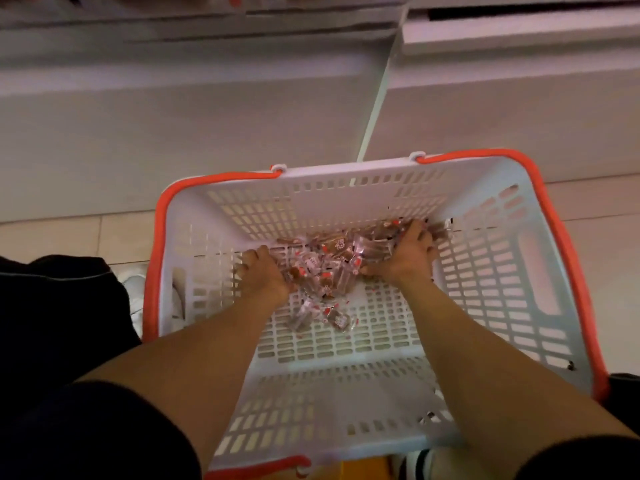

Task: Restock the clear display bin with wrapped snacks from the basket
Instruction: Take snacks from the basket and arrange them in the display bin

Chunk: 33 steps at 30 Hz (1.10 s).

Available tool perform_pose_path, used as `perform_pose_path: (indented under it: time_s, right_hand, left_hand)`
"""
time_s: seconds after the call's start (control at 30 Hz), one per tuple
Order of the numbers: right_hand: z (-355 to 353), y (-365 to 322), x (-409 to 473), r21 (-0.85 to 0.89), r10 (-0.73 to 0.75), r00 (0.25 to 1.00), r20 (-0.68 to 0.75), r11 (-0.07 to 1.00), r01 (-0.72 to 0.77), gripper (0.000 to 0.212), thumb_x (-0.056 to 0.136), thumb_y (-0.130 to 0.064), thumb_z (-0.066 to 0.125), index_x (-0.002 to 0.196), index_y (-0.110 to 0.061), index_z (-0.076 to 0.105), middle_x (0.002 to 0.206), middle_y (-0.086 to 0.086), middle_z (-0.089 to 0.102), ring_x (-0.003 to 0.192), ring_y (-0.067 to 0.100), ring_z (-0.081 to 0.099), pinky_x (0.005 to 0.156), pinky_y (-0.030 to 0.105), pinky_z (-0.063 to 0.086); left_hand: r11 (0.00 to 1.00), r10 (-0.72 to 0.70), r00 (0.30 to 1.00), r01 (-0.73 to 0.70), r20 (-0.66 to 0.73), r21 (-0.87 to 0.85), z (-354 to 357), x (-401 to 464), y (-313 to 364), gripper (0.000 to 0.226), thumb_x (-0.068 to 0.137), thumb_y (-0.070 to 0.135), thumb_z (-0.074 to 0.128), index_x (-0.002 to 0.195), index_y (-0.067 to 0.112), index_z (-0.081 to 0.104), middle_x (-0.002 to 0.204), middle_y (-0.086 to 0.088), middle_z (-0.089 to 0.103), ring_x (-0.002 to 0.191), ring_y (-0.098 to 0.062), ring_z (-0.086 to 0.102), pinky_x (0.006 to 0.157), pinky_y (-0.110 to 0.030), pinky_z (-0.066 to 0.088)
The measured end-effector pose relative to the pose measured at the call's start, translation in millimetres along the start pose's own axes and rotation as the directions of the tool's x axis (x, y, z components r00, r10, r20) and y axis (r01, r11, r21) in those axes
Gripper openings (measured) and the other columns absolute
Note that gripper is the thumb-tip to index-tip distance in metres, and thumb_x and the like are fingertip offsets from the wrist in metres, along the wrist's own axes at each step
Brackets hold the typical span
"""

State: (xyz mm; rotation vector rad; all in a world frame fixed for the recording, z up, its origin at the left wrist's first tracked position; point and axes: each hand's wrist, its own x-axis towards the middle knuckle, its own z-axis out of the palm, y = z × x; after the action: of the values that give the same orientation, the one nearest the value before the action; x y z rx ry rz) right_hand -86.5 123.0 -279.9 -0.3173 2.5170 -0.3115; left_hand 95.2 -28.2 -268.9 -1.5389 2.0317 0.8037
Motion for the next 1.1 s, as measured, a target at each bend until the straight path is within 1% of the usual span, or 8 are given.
perform_pose_path:
  time_s: [0.2, 0.4, 0.47, 0.6, 0.77, 0.87, 0.93, 1.1]
  right_hand:
    - [19.8, -4.0, -16.0, -0.051, -0.066, 0.997, 0.032, 0.996, 0.068, 0.061, 0.080, -0.043, 0.077, 0.130, -0.022, 0.050, 0.145, 0.008, 0.034, 0.130, 0.039, 0.035, 0.103, 0.048, 0.042]
    - [25.8, -20.6, -28.0, -0.011, -0.167, 0.984, 0.070, 0.986, 0.168, 0.014, 0.091, -0.028, 0.065, 0.097, -0.017, 0.059, 0.105, 0.008, 0.063, 0.099, 0.031, 0.060, 0.081, 0.037, 0.051]
    - [24.7, -21.3, -31.8, 0.088, -0.192, 0.974, 0.119, 0.979, 0.183, 0.007, 0.090, -0.023, 0.063, 0.091, -0.017, 0.059, 0.087, 0.007, 0.066, 0.085, 0.030, 0.064, 0.070, 0.035, 0.051]
    - [23.8, -14.2, -41.6, 0.369, -0.120, 0.981, 0.152, 0.928, 0.056, 0.009, 0.095, -0.021, 0.059, 0.101, -0.015, 0.061, 0.098, 0.009, 0.069, 0.087, 0.026, 0.067, 0.082, 0.047, 0.057]
    - [13.6, -15.9, -42.8, 0.671, 0.142, 0.979, 0.145, 0.713, -0.203, 0.029, 0.100, -0.022, 0.042, 0.110, -0.002, 0.060, 0.086, 0.010, 0.063, 0.078, 0.026, 0.063, 0.080, 0.052, 0.058]
    - [-1.0, -24.7, -44.0, 0.798, -0.013, 0.945, 0.327, 0.540, -0.268, 0.010, 0.095, -0.004, 0.045, 0.100, -0.007, 0.054, 0.078, 0.013, 0.064, 0.071, 0.032, 0.069, 0.064, 0.041, 0.060]
    - [-13.1, -29.7, -48.5, 0.828, -0.179, 0.882, 0.436, 0.463, -0.315, 0.014, 0.094, 0.002, 0.053, 0.104, -0.008, 0.054, 0.083, 0.012, 0.067, 0.075, 0.027, 0.070, 0.068, 0.039, 0.061]
    - [-57.0, -42.7, -65.9, 0.805, -0.363, 0.747, 0.556, 0.458, -0.377, 0.023, 0.093, 0.003, 0.059, 0.115, -0.001, 0.062, 0.093, 0.014, 0.075, 0.085, 0.024, 0.074, 0.067, 0.031, 0.062]
  left_hand:
    - [0.976, 0.219, 0.974, -0.219, -0.049, 0.012, 14.1, 9.7, 2.6, 0.051, 0.089, 0.017, 0.069, 0.133, 0.014, 0.044, 0.138, -0.011, 0.036, 0.117, -0.035, 0.048, 0.099, -0.042, 0.045]
    - [0.963, 0.269, 0.960, -0.268, -0.071, 0.022, 15.7, 0.7, 5.3, 0.041, 0.093, 0.022, 0.063, 0.127, 0.010, 0.045, 0.105, -0.006, 0.058, 0.088, -0.026, 0.058, 0.069, -0.037, 0.043]
    - [0.973, 0.224, 0.974, -0.226, -0.037, -0.044, 15.1, -2.7, 5.5, 0.027, 0.095, 0.031, 0.059, 0.110, 0.012, 0.048, 0.083, 0.000, 0.054, 0.080, -0.025, 0.055, 0.065, -0.034, 0.040]
    - [0.938, 0.100, 0.989, -0.058, 0.106, -0.343, 12.1, -12.1, 3.9, 0.026, 0.100, 0.033, 0.051, 0.099, 0.007, 0.053, 0.077, -0.003, 0.055, 0.068, -0.019, 0.056, 0.051, -0.031, 0.038]
    - [0.647, 0.031, 0.955, 0.207, 0.297, -0.734, 13.8, -20.1, -4.0, 0.011, 0.099, 0.008, 0.051, 0.106, 0.012, 0.057, 0.079, -0.006, 0.068, 0.063, -0.017, 0.065, 0.057, -0.033, 0.055]
    - [0.405, 0.144, 0.856, 0.407, 0.497, -0.818, 9.2, -21.9, -12.7, 0.049, 0.091, -0.008, 0.050, 0.124, 0.028, 0.048, 0.108, -0.009, 0.064, 0.084, -0.019, 0.067, 0.069, -0.045, 0.059]
    - [0.299, 0.250, 0.783, 0.497, 0.570, -0.814, 2.2, -25.2, -16.0, 0.053, 0.088, -0.011, 0.052, 0.125, 0.026, 0.047, 0.115, -0.012, 0.059, 0.090, -0.022, 0.065, 0.071, -0.048, 0.058]
    - [0.359, 0.427, 0.744, 0.382, 0.514, -0.851, -32.1, -37.6, -9.8, 0.030, 0.087, 0.000, 0.053, 0.116, 0.006, 0.058, 0.084, -0.009, 0.059, 0.070, -0.017, 0.058, 0.068, -0.037, 0.055]
